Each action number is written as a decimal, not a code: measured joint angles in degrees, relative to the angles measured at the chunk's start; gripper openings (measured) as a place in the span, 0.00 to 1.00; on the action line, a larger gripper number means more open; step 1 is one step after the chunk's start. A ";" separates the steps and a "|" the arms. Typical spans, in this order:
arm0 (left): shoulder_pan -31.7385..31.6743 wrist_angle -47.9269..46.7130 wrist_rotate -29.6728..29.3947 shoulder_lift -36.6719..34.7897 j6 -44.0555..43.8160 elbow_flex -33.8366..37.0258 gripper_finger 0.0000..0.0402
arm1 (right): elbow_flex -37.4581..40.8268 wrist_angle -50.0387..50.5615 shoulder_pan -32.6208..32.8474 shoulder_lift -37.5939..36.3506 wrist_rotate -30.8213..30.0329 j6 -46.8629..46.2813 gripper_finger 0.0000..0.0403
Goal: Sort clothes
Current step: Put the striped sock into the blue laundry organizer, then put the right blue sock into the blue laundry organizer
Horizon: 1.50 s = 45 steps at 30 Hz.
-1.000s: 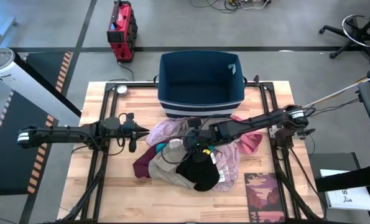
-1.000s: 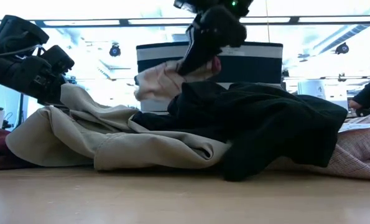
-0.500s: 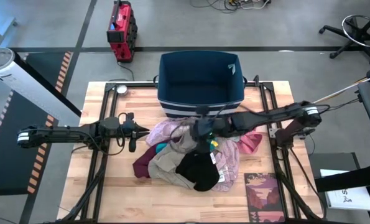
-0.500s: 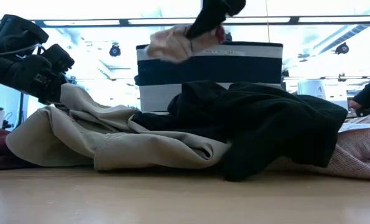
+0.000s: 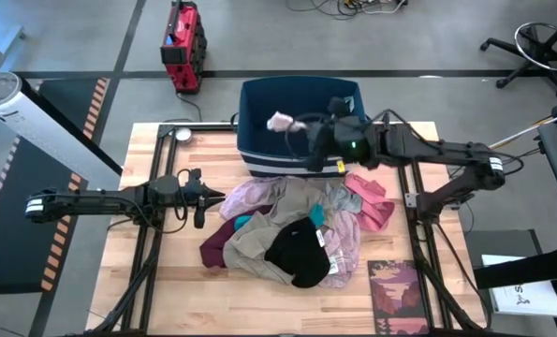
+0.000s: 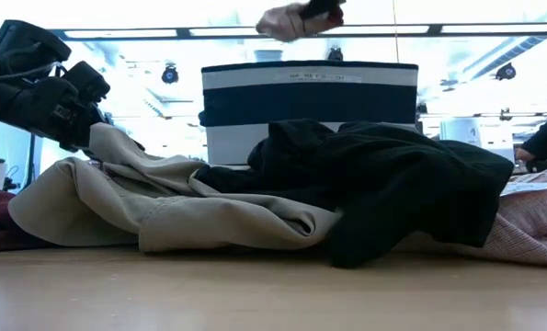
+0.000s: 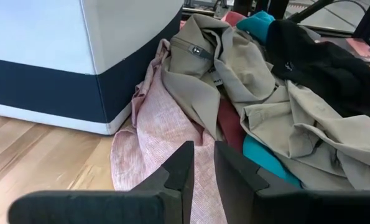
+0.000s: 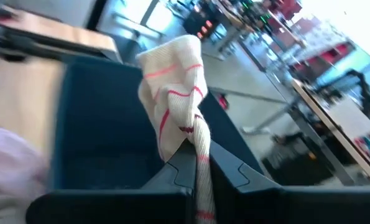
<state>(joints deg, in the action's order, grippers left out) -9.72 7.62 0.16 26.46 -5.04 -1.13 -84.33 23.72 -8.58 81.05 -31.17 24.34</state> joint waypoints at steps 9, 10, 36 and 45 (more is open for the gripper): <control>-0.02 0.61 -0.02 0.20 0.02 0.00 0.12 | 0.08 0.60 -11.45 4.96 7.16 -2.26 0.01; -0.02 0.61 -0.02 0.20 0.00 0.00 0.12 | 0.09 0.93 -12.27 5.64 7.19 -3.04 0.01; -0.01 1.59 -0.20 0.20 0.07 0.00 0.12 | -6.81 11.02 -8.21 5.81 7.27 -6.36 0.54; -0.02 1.88 -0.24 0.64 0.48 0.00 0.12 | -6.91 16.23 2.38 4.34 13.12 -7.94 0.51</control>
<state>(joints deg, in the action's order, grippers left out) -9.74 9.49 -0.08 27.09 -4.56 -1.13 -91.25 39.95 -6.20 85.39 -18.05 16.40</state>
